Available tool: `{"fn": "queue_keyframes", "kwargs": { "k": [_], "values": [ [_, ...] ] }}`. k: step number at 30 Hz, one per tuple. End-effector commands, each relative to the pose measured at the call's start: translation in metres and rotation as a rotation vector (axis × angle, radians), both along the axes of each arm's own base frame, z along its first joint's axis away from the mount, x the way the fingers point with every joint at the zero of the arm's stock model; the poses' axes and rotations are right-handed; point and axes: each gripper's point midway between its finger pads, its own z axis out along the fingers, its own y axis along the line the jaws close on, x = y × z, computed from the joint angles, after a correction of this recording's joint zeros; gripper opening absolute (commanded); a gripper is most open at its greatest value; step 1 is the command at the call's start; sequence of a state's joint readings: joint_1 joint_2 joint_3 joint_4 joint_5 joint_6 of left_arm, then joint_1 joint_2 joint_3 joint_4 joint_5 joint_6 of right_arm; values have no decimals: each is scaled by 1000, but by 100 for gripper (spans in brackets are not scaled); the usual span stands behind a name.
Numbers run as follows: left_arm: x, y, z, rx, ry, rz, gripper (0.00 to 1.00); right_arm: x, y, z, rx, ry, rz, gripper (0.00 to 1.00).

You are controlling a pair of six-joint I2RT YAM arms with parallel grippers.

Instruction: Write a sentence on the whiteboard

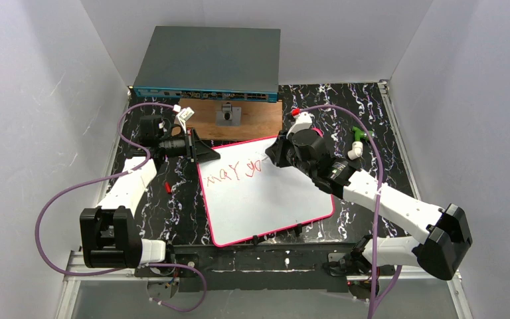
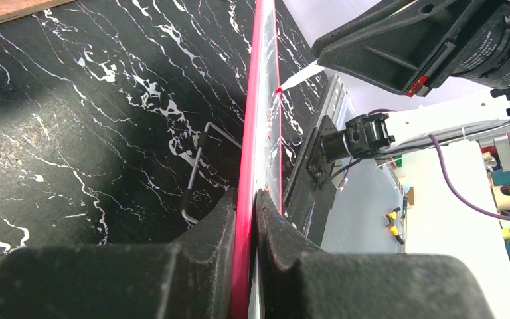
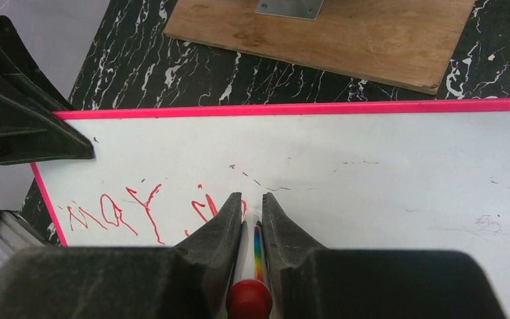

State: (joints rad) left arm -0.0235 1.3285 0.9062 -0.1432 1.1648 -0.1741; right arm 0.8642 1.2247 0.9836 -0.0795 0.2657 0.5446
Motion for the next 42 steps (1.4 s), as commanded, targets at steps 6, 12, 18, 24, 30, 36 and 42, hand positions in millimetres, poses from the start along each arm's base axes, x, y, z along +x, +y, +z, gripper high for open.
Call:
{"fn": "queue_keyframes", "kwargs": {
  "k": [6,12,18,24,30,36,42],
  "values": [
    [21,11,-19,165,-150,68,0,8,4,-2,8,-15,-13,1],
    [21,12,-19,166,-153,69,0,7,2,-8,0,-4,-15,1],
    [21,11,-20,167,-151,69,0,-2,-7,-19,-11,24,-21,1],
    [21,12,-19,167,-153,69,0,-14,-19,-32,-18,54,-29,1],
    [21,11,-19,167,-153,68,0,-9,-23,-29,-31,34,-51,1],
    [20,11,-19,167,-153,66,0,8,-17,-14,-50,-5,-73,1],
    [19,10,-19,170,-153,64,0,25,-18,-1,-52,-29,-90,1]
  ]
}}
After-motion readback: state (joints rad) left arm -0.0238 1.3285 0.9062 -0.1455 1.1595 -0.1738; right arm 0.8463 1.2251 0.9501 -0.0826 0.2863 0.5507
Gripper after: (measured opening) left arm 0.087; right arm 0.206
